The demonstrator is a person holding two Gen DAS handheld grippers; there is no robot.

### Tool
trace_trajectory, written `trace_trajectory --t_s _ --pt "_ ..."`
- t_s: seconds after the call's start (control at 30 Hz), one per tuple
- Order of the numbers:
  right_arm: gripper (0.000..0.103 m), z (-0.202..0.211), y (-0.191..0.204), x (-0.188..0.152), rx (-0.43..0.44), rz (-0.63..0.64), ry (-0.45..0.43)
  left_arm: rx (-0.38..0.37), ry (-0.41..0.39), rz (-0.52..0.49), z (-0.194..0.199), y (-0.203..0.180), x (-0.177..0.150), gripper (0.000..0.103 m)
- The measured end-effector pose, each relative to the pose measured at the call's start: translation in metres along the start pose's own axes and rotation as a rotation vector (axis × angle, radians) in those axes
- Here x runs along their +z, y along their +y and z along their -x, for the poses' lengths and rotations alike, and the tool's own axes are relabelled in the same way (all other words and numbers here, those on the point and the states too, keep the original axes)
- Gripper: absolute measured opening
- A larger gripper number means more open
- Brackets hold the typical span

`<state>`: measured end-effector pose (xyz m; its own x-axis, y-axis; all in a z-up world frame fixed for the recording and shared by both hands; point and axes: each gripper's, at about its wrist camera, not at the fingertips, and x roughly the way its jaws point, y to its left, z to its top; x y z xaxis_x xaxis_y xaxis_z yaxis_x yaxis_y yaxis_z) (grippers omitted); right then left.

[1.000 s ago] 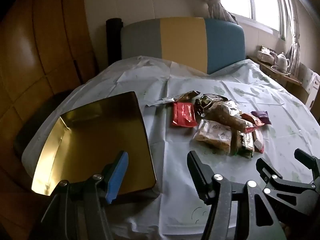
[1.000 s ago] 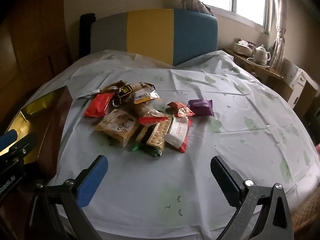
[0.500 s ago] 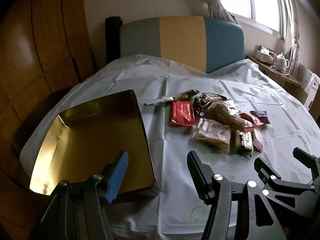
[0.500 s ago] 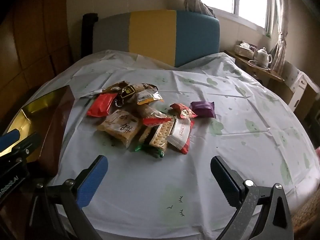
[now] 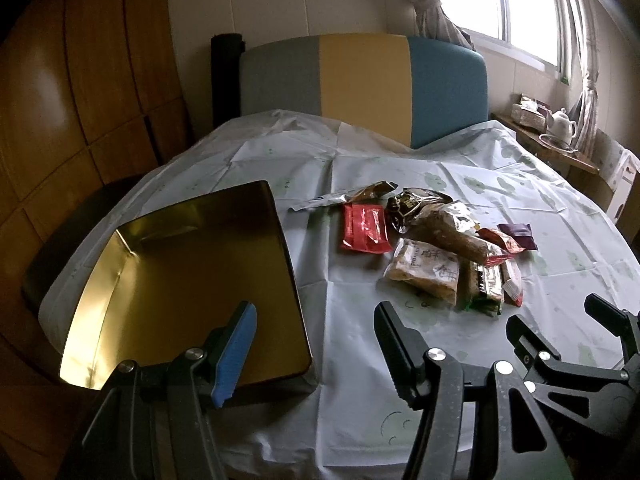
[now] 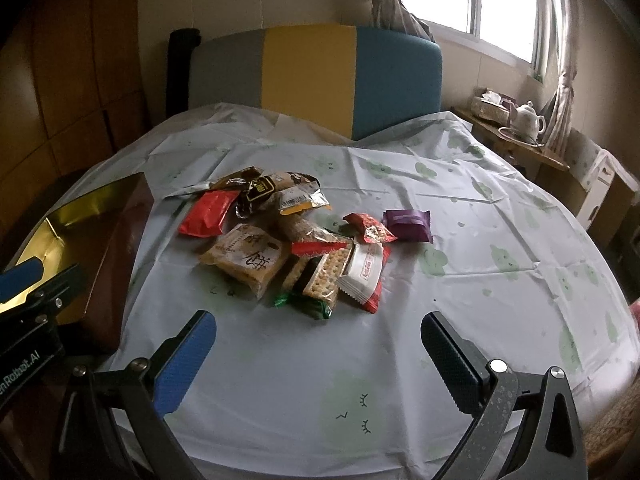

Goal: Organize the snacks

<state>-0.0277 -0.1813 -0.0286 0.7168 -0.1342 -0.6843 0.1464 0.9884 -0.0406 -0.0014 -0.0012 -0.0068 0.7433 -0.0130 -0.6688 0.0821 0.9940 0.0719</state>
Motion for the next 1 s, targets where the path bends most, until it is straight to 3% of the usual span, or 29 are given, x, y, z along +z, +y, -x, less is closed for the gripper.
trace_trajectory --t_s 1.0 --pt "0.103 0.0018 -0.0035 0.0007 0.003 -0.012 -0.012 -0.004 0.003 0.001 0.0031 0.0025 0.002 0.062"
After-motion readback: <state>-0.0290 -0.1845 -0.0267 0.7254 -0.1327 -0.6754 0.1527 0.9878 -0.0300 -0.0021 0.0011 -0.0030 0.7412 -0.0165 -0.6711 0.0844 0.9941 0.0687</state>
